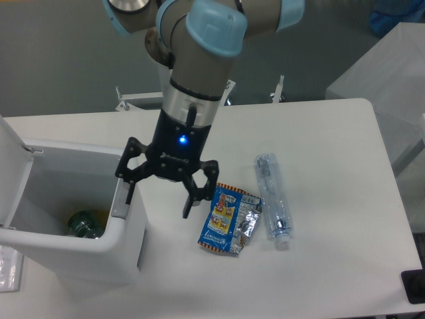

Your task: Open the trash can

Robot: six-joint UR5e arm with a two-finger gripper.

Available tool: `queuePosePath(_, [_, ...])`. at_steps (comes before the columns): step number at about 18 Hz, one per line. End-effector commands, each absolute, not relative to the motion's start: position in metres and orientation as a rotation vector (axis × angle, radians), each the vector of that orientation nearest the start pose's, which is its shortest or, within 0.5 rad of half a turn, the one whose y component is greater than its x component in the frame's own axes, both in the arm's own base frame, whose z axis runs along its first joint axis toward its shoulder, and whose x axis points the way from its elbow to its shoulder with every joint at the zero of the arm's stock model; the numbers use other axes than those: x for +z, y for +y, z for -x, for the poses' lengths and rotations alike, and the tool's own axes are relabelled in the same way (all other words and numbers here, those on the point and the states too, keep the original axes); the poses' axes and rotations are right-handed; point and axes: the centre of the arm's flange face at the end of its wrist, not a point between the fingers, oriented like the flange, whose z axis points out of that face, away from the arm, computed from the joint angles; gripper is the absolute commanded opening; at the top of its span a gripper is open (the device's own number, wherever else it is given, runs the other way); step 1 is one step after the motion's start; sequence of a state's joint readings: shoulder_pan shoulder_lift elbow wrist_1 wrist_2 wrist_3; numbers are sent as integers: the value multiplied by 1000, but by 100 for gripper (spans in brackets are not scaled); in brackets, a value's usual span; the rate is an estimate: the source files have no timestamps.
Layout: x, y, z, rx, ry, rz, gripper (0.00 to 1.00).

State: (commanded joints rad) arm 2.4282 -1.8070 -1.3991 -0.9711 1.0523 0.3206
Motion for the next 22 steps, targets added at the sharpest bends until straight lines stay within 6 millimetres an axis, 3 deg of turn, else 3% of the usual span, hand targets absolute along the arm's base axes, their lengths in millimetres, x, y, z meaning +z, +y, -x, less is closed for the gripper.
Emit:
queuePosePath(2, [529,532,375,-95,-471,2342,100])
queuePosePath(4, [521,502,413,-28,-509,2349,100])
queuePosePath(9, [501,440,475,246,-403,2499,100])
queuePosePath(10, [492,430,489,279,-396,2530,100])
queuePosePath(12, [450,399,536,321,-457,2631,100])
queuePosePath(14, [434,367,567,386,-423,2758,100])
queuePosePath(17, [410,353,575,302,-91,2972,100])
queuePosePath(22, [382,361,565,257,30,3096,100])
